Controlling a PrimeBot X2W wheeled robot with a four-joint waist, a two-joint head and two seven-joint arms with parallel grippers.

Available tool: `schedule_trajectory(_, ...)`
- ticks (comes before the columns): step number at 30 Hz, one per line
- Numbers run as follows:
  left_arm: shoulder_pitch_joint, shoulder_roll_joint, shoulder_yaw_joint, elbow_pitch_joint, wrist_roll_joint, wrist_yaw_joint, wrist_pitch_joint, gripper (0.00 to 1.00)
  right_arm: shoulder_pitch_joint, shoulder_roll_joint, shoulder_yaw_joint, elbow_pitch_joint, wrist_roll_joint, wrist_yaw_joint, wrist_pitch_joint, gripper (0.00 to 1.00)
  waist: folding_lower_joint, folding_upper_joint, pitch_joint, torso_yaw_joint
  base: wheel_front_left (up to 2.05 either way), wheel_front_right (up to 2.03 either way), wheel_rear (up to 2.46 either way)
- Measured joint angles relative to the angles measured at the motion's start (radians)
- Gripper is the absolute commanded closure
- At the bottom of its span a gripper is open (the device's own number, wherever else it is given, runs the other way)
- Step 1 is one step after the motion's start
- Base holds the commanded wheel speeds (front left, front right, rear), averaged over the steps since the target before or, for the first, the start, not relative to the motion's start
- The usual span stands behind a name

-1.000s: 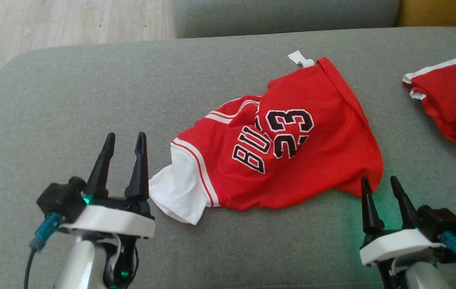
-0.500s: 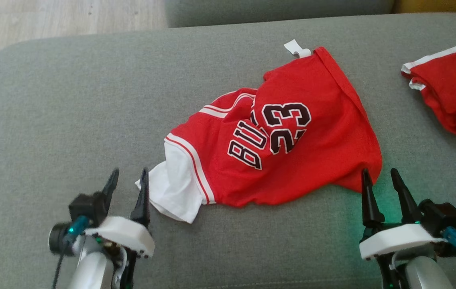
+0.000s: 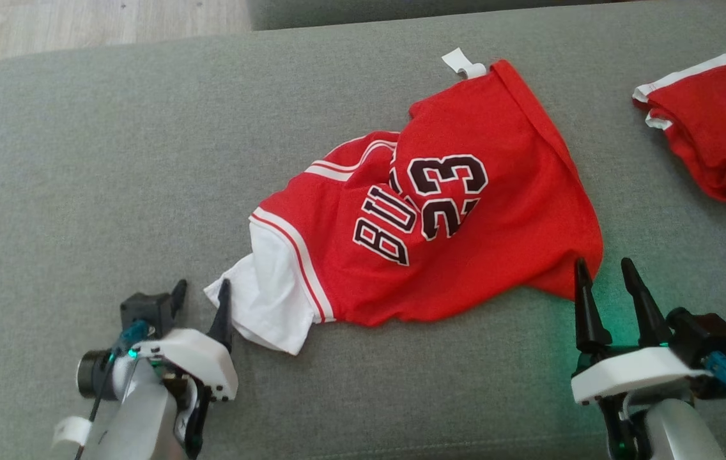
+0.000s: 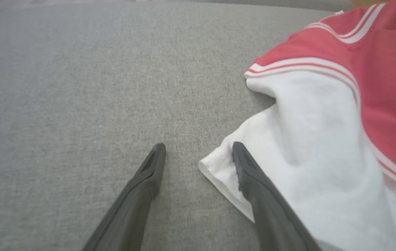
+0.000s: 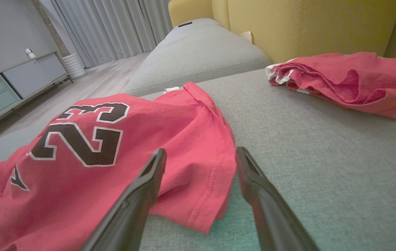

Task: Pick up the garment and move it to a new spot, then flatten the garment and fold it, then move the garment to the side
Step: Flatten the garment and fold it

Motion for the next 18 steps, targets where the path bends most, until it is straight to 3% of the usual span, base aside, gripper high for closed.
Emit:
schedule_trajectory(13,-0.101,0.001,-0.043,0.167,0.017,-0.012,-0.010,0.00,-0.017,0.000,0.001,0.011,0.007,0.000,0.000,0.00,0.0000,0.0000,0.003,-0.017,0.00,0.00,0.00)
schedule_trajectory(14,-0.107,0.001,-0.050,0.174,0.019,-0.018,-0.010,0.70,-0.017,0.000,0.000,0.013,0.007,0.000,0.000,0.00,0.0000,0.0000,0.001,-0.018,0.00,0.00,0.00)
schedule_trajectory(15,-0.113,0.002,-0.057,0.181,0.019,-0.022,-0.010,1.00,-0.017,0.000,0.000,0.015,0.007,0.000,0.000,0.00,0.0000,0.0000,-0.001,-0.018,0.00,0.00,0.00)
schedule_trajectory(18,-0.115,-0.005,-0.065,0.185,0.018,-0.030,-0.010,1.00,-0.017,0.000,-0.001,0.021,0.007,0.000,0.000,0.00,0.0000,0.0000,-0.010,-0.018,0.00,0.00,0.00)
